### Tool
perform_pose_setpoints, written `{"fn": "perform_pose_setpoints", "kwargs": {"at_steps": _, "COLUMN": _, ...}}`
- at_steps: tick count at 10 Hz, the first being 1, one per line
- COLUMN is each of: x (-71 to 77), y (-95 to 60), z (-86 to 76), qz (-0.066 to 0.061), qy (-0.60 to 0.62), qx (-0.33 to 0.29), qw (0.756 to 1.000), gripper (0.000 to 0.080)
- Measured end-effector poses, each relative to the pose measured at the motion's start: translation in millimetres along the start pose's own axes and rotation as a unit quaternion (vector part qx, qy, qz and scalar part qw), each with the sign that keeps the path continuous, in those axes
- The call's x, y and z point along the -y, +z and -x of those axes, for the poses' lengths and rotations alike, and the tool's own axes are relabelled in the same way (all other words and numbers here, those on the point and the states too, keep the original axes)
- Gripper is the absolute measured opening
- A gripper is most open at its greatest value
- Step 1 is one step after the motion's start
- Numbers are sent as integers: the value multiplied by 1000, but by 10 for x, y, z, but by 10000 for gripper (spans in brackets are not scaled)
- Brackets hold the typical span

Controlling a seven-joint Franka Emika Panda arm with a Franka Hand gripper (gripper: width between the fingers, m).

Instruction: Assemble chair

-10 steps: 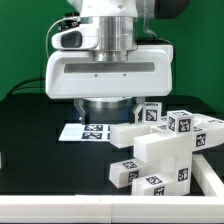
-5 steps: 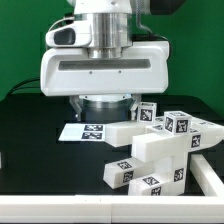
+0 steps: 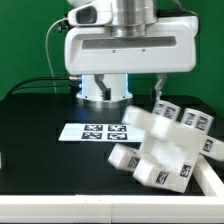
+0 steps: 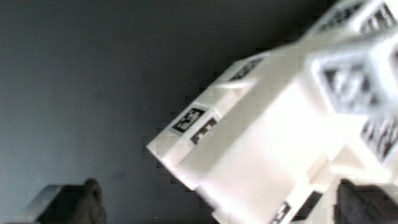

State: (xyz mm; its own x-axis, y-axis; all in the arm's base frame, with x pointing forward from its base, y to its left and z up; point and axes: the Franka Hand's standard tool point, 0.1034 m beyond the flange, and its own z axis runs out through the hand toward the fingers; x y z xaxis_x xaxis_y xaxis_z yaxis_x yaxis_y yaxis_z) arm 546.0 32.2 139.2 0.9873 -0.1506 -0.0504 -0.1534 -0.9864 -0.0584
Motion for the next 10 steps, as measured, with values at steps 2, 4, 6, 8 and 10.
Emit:
{"fn": "perform_pose_setpoints", "kwargs": {"at_steps": 2, "x": 141, "y": 84, "z": 55, "qz": 2, "qy": -11, "qx": -9, "qw": 1000, "gripper": 648}}
{"fn": "perform_pose_setpoints", "kwargs": {"at_steps": 4, "x": 128, "y": 229, "z": 71, "qz": 8, "qy": -13, "qx": -25, "qw": 1000, "gripper": 648}}
{"fn": "perform_pose_setpoints", "kwargs": {"at_steps": 6, "x": 83, "y": 268, "z": 96, "qz": 10, "qy": -31, "qx": -29, "qw": 999, "gripper": 648}}
{"fn": "perform_pose_setpoints", "kwargs": {"at_steps": 8, "x": -203, "y": 308, "z": 32, "qz": 14, "qy": -52, "qx": -35, "qw": 998, "gripper": 648}}
{"fn": "perform_pose_setpoints", "kwargs": {"at_steps": 10, "x": -503, "y": 374, "z": -38, "qz": 16, "qy": -68, "qx": -31, "qw": 997, "gripper": 648}}
